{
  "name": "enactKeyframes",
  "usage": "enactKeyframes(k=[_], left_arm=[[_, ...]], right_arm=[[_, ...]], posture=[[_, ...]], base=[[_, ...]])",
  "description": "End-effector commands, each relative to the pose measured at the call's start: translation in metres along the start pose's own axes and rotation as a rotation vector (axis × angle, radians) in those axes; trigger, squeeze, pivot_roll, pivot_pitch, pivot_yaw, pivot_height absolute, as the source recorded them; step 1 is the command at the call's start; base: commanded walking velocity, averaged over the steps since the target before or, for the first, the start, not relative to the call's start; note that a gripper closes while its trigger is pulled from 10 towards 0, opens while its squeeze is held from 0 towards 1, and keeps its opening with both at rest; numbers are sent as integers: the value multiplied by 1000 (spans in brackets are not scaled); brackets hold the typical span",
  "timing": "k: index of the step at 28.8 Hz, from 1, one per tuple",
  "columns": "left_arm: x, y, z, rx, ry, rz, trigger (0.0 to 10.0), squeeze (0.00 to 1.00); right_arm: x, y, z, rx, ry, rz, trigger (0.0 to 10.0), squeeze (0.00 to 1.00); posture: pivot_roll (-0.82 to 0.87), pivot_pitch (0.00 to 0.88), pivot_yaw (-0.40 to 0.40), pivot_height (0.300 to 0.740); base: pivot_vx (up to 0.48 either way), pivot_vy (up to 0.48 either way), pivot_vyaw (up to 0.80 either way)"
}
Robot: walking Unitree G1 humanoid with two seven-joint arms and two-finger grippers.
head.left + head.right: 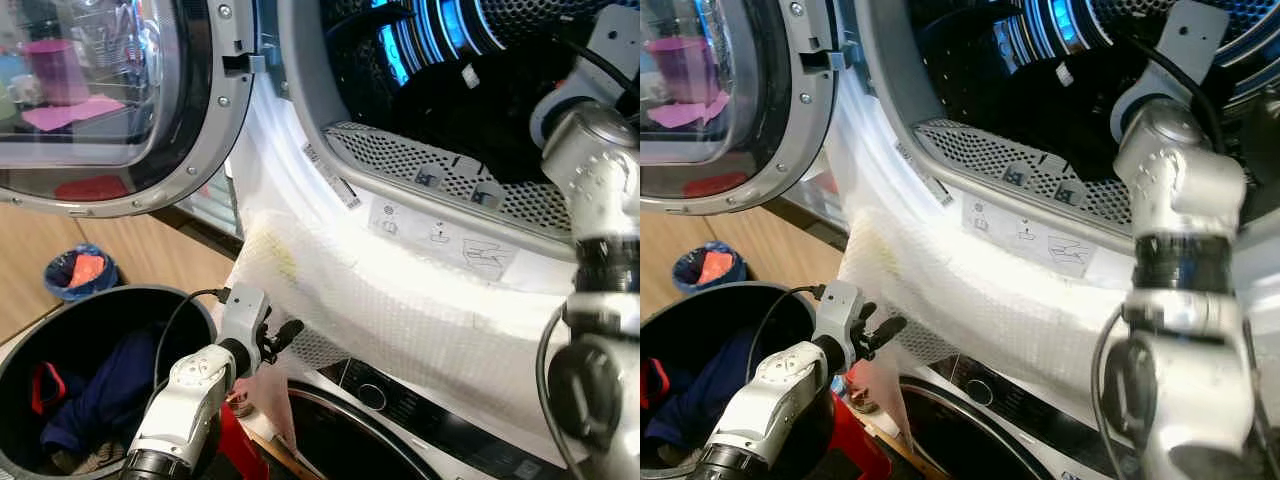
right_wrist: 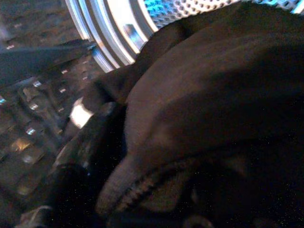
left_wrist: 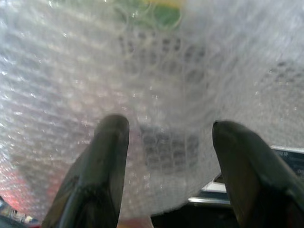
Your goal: Clothes washing
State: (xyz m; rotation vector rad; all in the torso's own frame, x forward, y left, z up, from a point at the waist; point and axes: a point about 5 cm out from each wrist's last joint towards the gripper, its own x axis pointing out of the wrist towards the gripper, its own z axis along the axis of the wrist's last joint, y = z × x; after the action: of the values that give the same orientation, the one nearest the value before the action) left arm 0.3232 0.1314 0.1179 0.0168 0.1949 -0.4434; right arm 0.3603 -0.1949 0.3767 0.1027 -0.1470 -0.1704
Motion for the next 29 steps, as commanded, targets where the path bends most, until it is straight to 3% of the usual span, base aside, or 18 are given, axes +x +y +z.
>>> enactKeyframes(k=[1, 9, 11, 20, 29], left_arm=[[0, -1, 3, 0, -4, -14, 10000, 0], [1, -1, 4, 0, -5, -21, 10000, 0], [0, -2, 4, 1, -5, -23, 10000, 0], [-1, 0, 4, 1, -4, -22, 10000, 0], [-3, -1, 4, -2, -2, -25, 10000, 0]], right_arm=[[-13, -1, 2, -34, 11, 8, 10000, 0], [-41, -14, -5, -17, 31, -6, 10000, 0], [-55, -20, -17, -48, 78, -12, 10000, 0], [-88, -44, -34, -118, 158, -66, 10000, 0], [-119, -36, -15, -185, 57, 134, 10000, 0]], posture=[[65, 67, -40, 740], [72, 61, -42, 740], [72, 57, -43, 740], [68, 69, -43, 740], [66, 78, -43, 740]], base=[[0, 0, 0], [0, 0, 0], [0, 0, 0], [0, 0, 0], [0, 0, 0]])
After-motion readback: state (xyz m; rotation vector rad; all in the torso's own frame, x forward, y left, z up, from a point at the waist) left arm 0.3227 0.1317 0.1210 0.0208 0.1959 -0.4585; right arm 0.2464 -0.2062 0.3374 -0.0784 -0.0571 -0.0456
